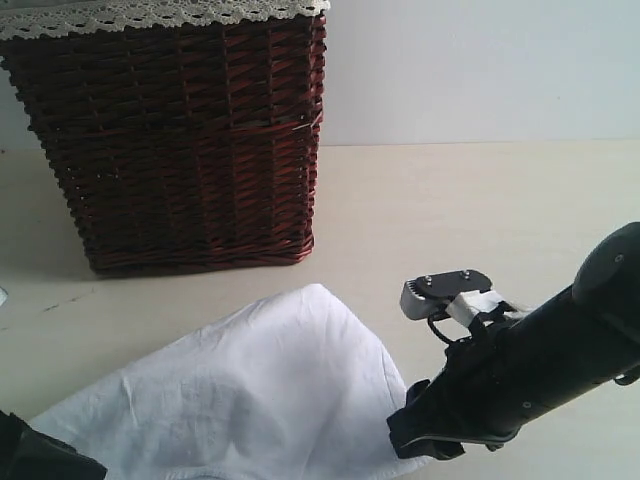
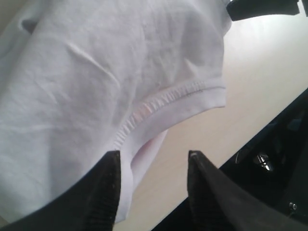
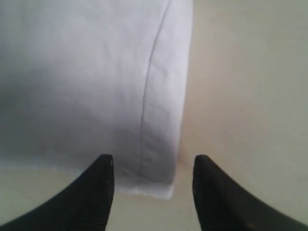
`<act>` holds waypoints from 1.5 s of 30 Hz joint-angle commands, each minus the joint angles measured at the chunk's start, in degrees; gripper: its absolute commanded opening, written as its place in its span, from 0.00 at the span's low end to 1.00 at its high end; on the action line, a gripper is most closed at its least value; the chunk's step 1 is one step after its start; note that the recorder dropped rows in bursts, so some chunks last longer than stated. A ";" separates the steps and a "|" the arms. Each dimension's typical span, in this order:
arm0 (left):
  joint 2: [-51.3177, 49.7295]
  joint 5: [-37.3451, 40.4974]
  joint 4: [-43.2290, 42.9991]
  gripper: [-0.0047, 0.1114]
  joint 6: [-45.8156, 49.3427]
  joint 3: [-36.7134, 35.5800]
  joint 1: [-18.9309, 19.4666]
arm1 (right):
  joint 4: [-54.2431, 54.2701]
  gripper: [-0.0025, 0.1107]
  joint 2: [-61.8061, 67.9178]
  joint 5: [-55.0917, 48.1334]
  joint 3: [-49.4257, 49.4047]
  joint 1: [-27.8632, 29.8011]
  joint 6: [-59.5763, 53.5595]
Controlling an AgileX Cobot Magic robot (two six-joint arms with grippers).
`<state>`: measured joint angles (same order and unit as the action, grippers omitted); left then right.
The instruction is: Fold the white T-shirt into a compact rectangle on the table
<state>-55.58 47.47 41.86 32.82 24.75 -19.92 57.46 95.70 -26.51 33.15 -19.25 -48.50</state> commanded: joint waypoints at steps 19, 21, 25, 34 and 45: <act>0.48 1.54 25.77 0.43 25.24 0.75 -0.09 | 11.46 0.02 -19.62 -17.05 24.61 -0.11 -9.68; 0.57 2.12 32.44 0.47 31.48 0.75 -0.09 | 11.58 0.02 -18.86 -17.31 24.71 -0.11 -8.86; 2.97 2.50 36.15 0.49 39.89 0.87 -0.09 | 11.69 0.02 -16.63 -18.49 24.71 -0.11 -8.10; 10.87 -3.29 25.56 0.49 40.26 4.65 -0.09 | 15.77 0.02 -9.78 -40.44 26.86 -0.11 -17.04; 10.82 -8.23 23.96 0.49 41.98 4.71 -0.09 | 23.70 0.02 -9.06 -43.45 31.43 -0.11 -19.20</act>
<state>-44.80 41.20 63.25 73.20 29.17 -19.92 79.59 86.12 -69.20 64.00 -19.25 -68.34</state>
